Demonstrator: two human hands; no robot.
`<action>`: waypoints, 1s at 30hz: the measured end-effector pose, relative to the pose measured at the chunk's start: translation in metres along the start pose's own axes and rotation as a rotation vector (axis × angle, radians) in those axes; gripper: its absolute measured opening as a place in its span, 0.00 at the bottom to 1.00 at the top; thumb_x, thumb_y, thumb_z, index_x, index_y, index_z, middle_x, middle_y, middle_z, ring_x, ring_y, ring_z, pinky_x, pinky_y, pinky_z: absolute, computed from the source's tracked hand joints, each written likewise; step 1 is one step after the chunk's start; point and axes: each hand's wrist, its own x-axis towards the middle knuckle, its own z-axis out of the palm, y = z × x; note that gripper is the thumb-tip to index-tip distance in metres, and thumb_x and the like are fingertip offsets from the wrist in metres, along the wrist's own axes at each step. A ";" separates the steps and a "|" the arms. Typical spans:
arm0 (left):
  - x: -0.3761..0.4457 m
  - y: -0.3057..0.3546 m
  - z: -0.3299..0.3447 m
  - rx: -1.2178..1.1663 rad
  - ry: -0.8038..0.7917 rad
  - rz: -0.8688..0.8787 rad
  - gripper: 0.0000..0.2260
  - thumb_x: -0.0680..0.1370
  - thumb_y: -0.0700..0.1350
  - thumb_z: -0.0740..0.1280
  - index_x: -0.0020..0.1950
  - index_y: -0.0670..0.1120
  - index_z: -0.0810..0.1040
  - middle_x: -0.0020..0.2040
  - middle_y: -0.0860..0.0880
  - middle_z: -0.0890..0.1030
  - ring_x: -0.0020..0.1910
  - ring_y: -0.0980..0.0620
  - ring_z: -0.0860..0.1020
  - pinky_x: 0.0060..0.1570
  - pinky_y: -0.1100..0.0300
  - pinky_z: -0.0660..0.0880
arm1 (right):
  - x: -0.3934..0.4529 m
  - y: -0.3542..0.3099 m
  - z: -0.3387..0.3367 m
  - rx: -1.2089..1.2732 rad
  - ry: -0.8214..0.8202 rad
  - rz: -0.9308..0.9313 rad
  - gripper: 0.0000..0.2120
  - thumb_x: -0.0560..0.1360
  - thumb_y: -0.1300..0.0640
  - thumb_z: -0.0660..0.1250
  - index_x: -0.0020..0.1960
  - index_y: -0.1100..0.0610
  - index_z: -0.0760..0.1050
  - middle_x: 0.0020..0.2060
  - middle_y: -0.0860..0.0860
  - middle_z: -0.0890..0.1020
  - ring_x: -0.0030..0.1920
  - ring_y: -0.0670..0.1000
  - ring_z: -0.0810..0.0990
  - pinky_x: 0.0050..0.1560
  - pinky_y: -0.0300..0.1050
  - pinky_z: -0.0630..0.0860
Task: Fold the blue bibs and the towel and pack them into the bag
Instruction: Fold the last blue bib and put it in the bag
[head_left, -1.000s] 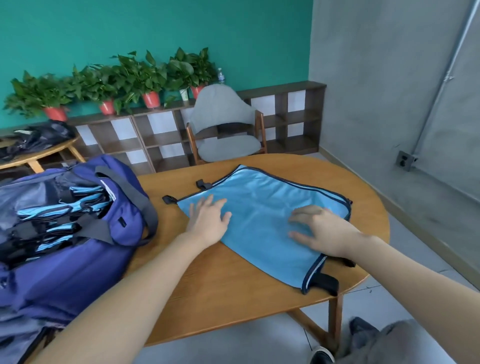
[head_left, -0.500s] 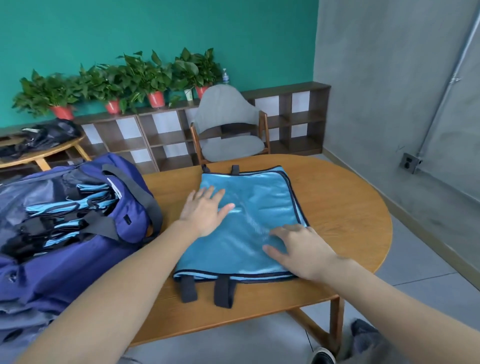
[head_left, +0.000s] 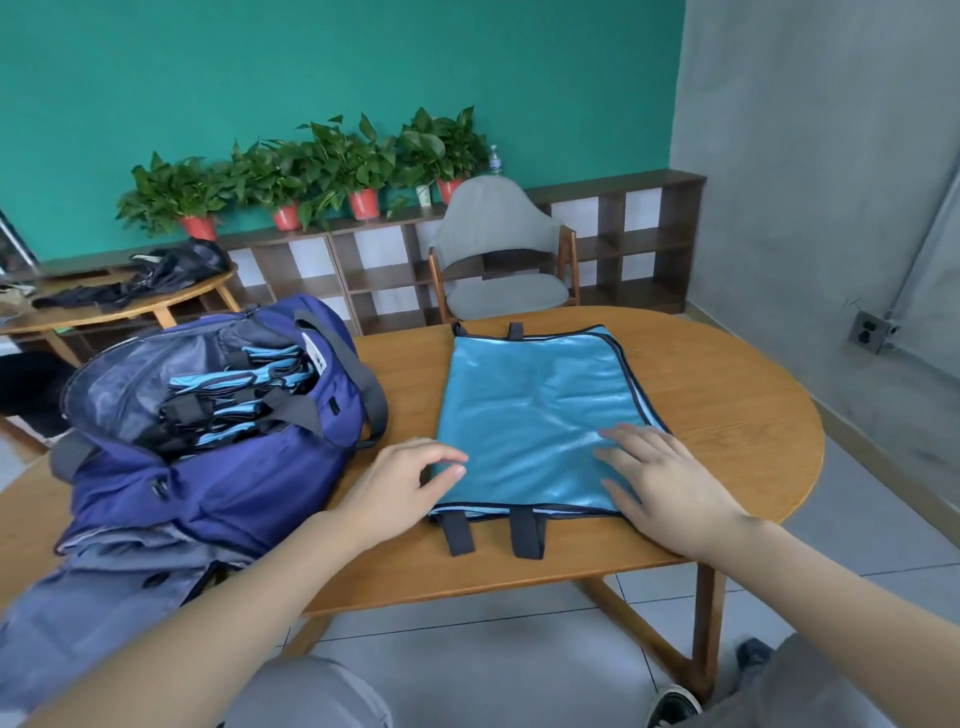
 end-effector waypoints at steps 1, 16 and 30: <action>-0.004 0.001 -0.001 0.013 -0.038 0.006 0.09 0.81 0.52 0.69 0.59 0.52 0.85 0.55 0.60 0.83 0.57 0.64 0.78 0.60 0.64 0.73 | 0.001 -0.011 0.000 0.038 0.025 -0.036 0.21 0.82 0.44 0.57 0.69 0.53 0.76 0.71 0.51 0.75 0.74 0.55 0.70 0.74 0.51 0.64; -0.056 0.020 0.007 -0.057 0.085 -0.025 0.07 0.80 0.47 0.70 0.57 0.52 0.85 0.54 0.61 0.82 0.57 0.63 0.78 0.61 0.65 0.72 | 0.001 -0.084 -0.005 0.401 -0.021 -0.078 0.16 0.84 0.51 0.59 0.69 0.52 0.76 0.66 0.46 0.78 0.68 0.47 0.73 0.70 0.38 0.66; -0.083 0.048 0.041 0.036 0.248 -0.188 0.23 0.71 0.62 0.69 0.63 0.56 0.80 0.52 0.60 0.81 0.54 0.53 0.76 0.56 0.52 0.75 | 0.042 -0.106 0.016 0.269 -0.351 -0.183 0.33 0.76 0.38 0.41 0.80 0.39 0.54 0.81 0.41 0.55 0.81 0.45 0.48 0.80 0.47 0.44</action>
